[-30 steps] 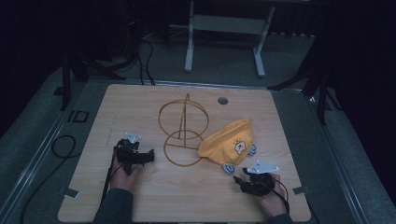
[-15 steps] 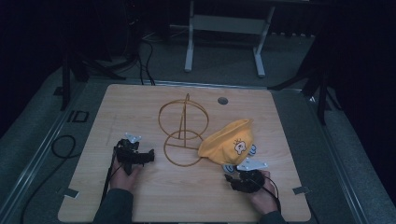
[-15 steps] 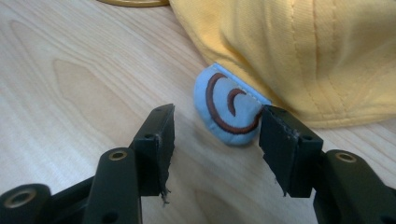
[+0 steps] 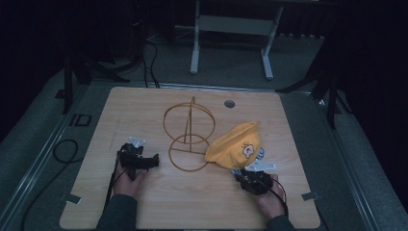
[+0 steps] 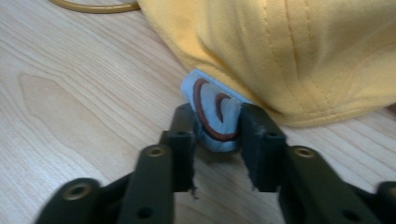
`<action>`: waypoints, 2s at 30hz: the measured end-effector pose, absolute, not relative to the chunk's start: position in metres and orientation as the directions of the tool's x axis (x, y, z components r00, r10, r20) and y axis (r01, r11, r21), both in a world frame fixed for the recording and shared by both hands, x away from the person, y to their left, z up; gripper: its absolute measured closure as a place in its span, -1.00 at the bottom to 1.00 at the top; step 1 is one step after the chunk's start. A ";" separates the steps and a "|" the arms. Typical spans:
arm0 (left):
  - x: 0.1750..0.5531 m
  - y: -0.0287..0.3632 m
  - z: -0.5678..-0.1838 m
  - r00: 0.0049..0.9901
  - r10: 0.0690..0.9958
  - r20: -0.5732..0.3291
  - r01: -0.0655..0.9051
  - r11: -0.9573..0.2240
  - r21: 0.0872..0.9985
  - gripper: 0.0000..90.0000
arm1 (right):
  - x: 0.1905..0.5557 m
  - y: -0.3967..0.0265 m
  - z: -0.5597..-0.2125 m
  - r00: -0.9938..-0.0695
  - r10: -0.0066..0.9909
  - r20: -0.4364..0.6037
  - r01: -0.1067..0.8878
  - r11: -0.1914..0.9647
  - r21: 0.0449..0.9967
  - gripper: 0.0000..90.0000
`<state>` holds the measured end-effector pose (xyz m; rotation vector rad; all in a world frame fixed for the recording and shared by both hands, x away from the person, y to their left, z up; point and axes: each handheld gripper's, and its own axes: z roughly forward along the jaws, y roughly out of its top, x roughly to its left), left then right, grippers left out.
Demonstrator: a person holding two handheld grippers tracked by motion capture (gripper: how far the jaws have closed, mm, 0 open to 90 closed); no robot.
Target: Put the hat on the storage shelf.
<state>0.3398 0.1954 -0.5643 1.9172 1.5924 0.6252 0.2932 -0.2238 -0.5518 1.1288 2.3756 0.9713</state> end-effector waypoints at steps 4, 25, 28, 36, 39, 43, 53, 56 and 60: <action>0.340 0.195 -0.564 0.184 0.983 -0.002 0.720 -0.134 0.681 -0.99 | 0.292 -0.226 -0.550 -0.621 0.783 -0.040 0.543 0.466 0.699 0.73; 0.340 0.195 -0.564 0.184 0.983 -0.002 0.721 -0.134 0.680 -0.99 | 0.290 -0.252 -0.498 -0.608 0.783 -0.132 0.441 0.471 0.764 0.83; 0.340 0.196 -0.564 0.185 0.983 -0.001 0.720 -0.134 0.680 -0.99 | 0.291 -0.254 -0.493 -0.609 0.780 -0.141 0.430 0.475 0.768 0.83; 0.340 0.195 -0.564 0.184 0.983 -0.002 0.721 -0.134 0.680 -0.99 | 0.297 -0.259 -0.479 -0.601 0.786 -0.149 0.411 0.463 0.785 0.84; 0.340 0.195 -0.564 0.184 0.983 -0.002 0.721 -0.134 0.680 -0.99 | 0.298 -0.260 -0.472 -0.596 0.787 -0.159 0.402 0.464 0.789 0.84; 0.340 0.195 -0.564 0.184 0.983 -0.002 0.721 -0.134 0.680 -0.99 | 0.302 -0.263 -0.462 -0.589 0.787 -0.182 0.386 0.472 0.792 0.84; 0.340 0.195 -0.564 0.183 0.983 -0.003 0.719 -0.131 0.682 -0.99 | 0.311 -0.276 -0.437 -0.559 0.807 -0.190 0.367 0.447 0.816 0.85; 0.340 0.195 -0.564 0.183 0.983 -0.004 0.720 -0.131 0.682 -0.99 | 0.314 -0.279 -0.430 -0.554 0.808 -0.198 0.360 0.447 0.819 0.85; 0.340 0.195 -0.564 0.183 0.983 -0.003 0.720 -0.132 0.682 -0.99 | 0.317 -0.282 -0.420 -0.548 0.810 -0.209 0.346 0.446 0.825 0.85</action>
